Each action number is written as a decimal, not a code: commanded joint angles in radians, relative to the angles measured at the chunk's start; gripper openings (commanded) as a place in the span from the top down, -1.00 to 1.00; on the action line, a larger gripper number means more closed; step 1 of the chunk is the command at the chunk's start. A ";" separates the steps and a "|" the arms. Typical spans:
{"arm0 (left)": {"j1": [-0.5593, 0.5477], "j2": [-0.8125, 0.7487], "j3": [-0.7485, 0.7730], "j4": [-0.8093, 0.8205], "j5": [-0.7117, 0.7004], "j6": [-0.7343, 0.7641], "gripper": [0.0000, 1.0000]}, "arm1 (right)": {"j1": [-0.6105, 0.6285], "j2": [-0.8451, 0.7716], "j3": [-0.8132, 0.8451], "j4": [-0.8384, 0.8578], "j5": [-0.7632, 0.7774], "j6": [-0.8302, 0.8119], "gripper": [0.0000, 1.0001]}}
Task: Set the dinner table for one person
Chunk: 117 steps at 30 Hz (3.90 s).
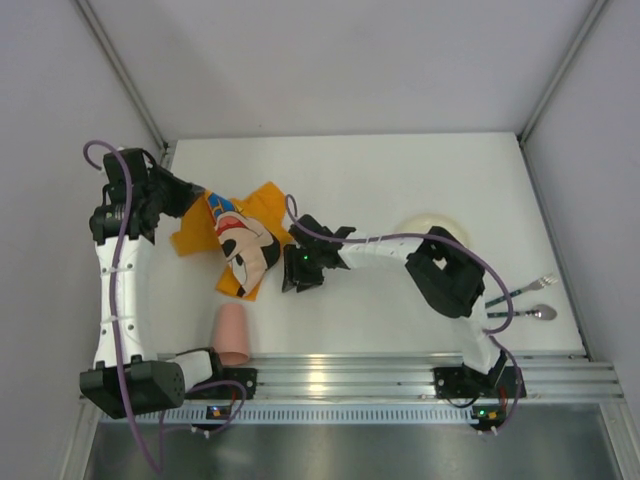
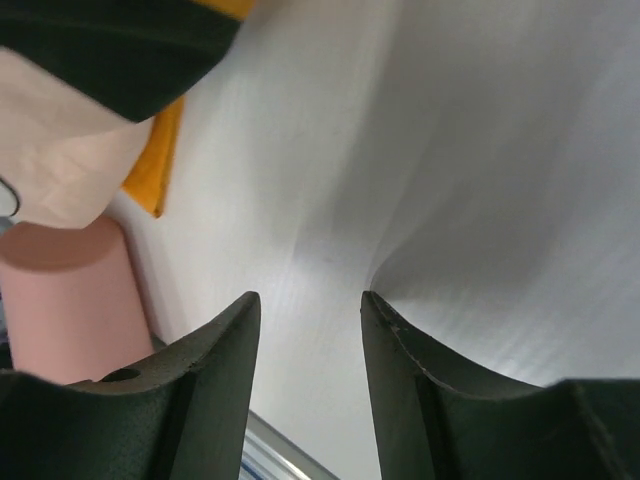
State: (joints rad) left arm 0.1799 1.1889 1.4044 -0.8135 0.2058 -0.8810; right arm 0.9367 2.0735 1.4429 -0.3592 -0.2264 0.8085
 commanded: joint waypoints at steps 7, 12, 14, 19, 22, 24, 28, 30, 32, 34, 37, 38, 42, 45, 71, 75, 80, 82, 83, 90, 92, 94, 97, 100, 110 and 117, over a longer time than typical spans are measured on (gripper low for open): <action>0.000 -0.005 -0.010 0.050 0.030 -0.038 1.00 | 0.140 0.146 0.223 0.072 -0.082 0.116 0.09; 0.000 -0.012 -0.010 0.051 0.040 -0.045 1.00 | 0.152 0.212 0.296 0.017 -0.033 0.101 0.12; 0.000 -0.014 -0.005 0.051 0.040 -0.047 1.00 | 0.151 0.240 0.315 -0.009 -0.008 0.098 0.14; 0.000 -0.017 0.011 0.031 0.047 -0.047 1.00 | 0.151 0.289 0.384 -0.053 0.027 0.090 0.20; 0.000 -0.017 0.022 0.022 0.050 -0.041 1.00 | 0.149 0.321 0.422 -0.084 0.047 0.087 0.24; 0.000 -0.014 0.028 0.011 0.052 -0.036 1.00 | 0.149 0.342 0.445 -0.106 0.062 0.080 0.28; 0.001 -0.014 0.038 0.007 0.058 -0.036 1.00 | 0.155 0.373 0.481 -0.196 0.139 0.048 0.35; 0.001 -0.014 0.038 0.007 0.061 -0.039 1.00 | 0.166 0.398 0.549 -0.265 0.194 0.003 0.38; 0.001 -0.014 0.039 0.007 0.069 -0.041 1.00 | 0.180 0.450 0.632 -0.366 0.264 -0.018 0.40; 0.000 -0.015 0.038 0.008 0.072 -0.041 1.00 | 0.186 0.480 0.672 -0.430 0.292 -0.037 0.53; 0.001 -0.015 0.038 -0.001 0.075 -0.035 1.00 | 0.194 0.520 0.703 -0.461 0.325 -0.032 0.75; 0.000 -0.017 0.038 -0.006 0.073 -0.033 1.00 | 0.194 0.530 0.703 -0.465 0.332 -0.026 0.80; 0.001 -0.022 0.038 -0.016 0.073 -0.021 1.00 | 0.195 0.540 0.700 -0.477 0.346 -0.019 1.00; 0.001 -0.025 0.038 -0.023 0.073 -0.018 1.00 | 0.189 0.531 0.677 -0.481 0.363 -0.025 1.00; 0.001 0.020 0.047 0.082 0.038 -0.062 1.00 | -0.082 -0.191 -0.366 -0.233 0.457 -0.032 1.00; 0.001 -0.035 -0.088 0.109 0.032 -0.073 1.00 | -0.108 -0.240 -0.426 -0.218 0.460 -0.040 1.00; 0.000 -0.077 -0.134 0.111 0.018 -0.075 1.00 | -0.113 -0.254 -0.418 -0.170 0.386 -0.087 0.55; 0.000 -0.106 -0.128 0.108 -0.008 -0.082 1.00 | -0.108 -0.259 -0.406 -0.146 0.316 -0.091 -0.08; 0.000 -0.126 -0.130 0.114 -0.008 -0.096 1.00 | -0.104 -0.262 -0.389 -0.123 0.296 -0.089 -0.40; 0.001 -0.132 -0.139 0.145 0.032 -0.156 1.00 | -0.056 -0.237 -0.247 -0.104 0.207 -0.048 -0.60; 0.001 -0.153 -0.166 0.180 0.040 -0.188 1.00 | -0.047 -0.208 -0.210 -0.104 0.196 -0.032 -0.57; 0.000 -0.166 -0.180 0.192 0.034 -0.203 1.00 | -0.041 -0.172 -0.178 -0.103 0.187 -0.023 -0.54; 0.001 -0.170 -0.196 0.189 0.032 -0.205 1.00 | -0.030 -0.126 -0.138 -0.104 0.180 -0.006 -0.52; 0.001 -0.173 -0.212 0.185 0.041 -0.199 1.00 | -0.013 -0.084 -0.095 -0.106 0.185 0.004 -0.49; 0.003 -0.186 -0.249 0.168 0.050 -0.173 1.00 | 0.010 0.080 0.010 -0.182 0.252 0.041 0.21; 0.000 -0.176 -0.243 0.149 0.056 -0.136 1.00 | 0.007 0.117 -0.001 -0.181 0.259 0.041 0.60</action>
State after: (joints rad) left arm 0.1761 1.0290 1.1526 -0.6838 0.2432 -1.0344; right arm 0.9348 2.0956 1.4887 -0.4572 -0.0139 0.8543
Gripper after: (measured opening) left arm 0.011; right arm 0.211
